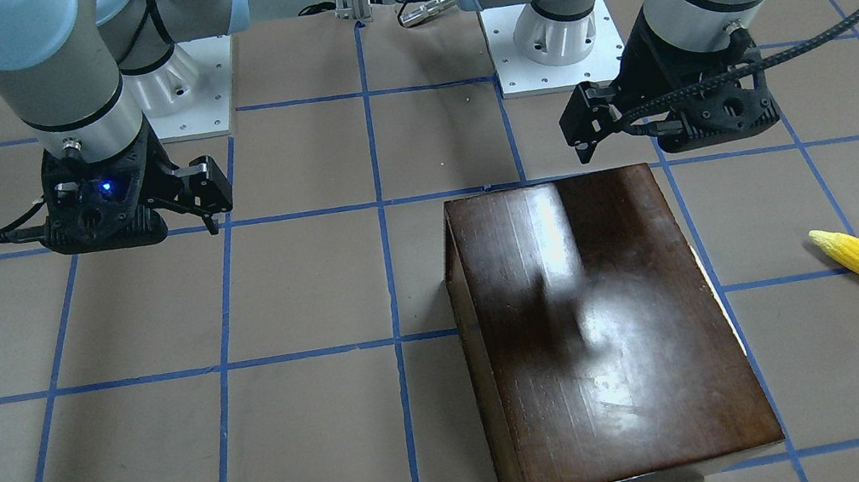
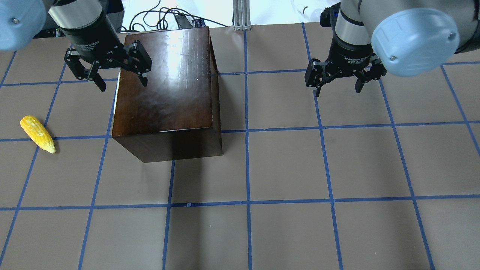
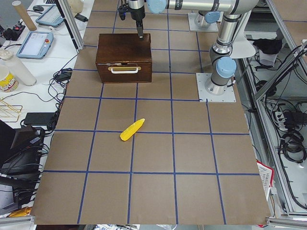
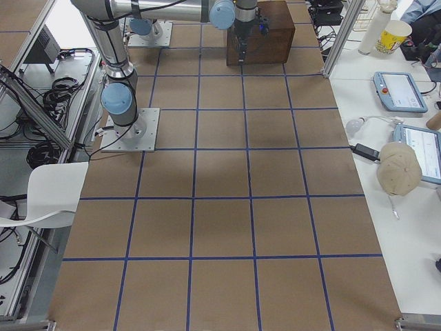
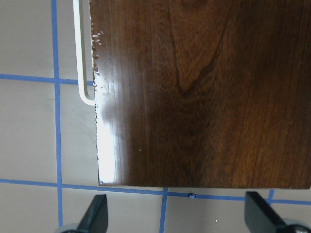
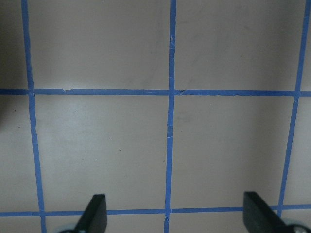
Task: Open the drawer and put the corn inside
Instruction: 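Move the left gripper down beside the cabinet toward the white drawer handle, then close the left gripper on the white drawer handle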
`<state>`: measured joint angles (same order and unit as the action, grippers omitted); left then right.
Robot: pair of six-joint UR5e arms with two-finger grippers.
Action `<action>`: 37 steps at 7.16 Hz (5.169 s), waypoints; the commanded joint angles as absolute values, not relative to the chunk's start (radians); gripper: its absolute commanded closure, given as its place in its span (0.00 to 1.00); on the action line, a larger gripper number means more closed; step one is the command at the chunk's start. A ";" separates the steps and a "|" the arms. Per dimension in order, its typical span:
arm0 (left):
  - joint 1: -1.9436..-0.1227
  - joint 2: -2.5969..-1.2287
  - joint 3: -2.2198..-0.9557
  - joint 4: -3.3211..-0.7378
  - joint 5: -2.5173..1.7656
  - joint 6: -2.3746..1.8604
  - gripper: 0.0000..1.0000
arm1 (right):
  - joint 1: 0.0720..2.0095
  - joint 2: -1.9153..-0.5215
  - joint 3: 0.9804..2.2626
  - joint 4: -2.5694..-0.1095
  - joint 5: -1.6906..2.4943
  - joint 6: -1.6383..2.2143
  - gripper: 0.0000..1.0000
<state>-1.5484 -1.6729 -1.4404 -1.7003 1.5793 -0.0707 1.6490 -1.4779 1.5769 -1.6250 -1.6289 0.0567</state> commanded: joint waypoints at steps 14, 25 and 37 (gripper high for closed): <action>-1.380 -1.641 -1.436 -1.691 1.643 -0.048 0.00 | 1.649 -1.477 1.577 -1.625 -1.631 0.057 0.00; -1.124 -1.927 -1.481 -1.401 1.330 0.446 0.00 | 1.649 -1.479 1.577 -1.624 -1.631 0.057 0.00; -1.135 -2.009 -1.565 -1.351 1.160 0.515 0.00 | 1.649 -1.477 1.577 -1.626 -1.631 0.057 0.00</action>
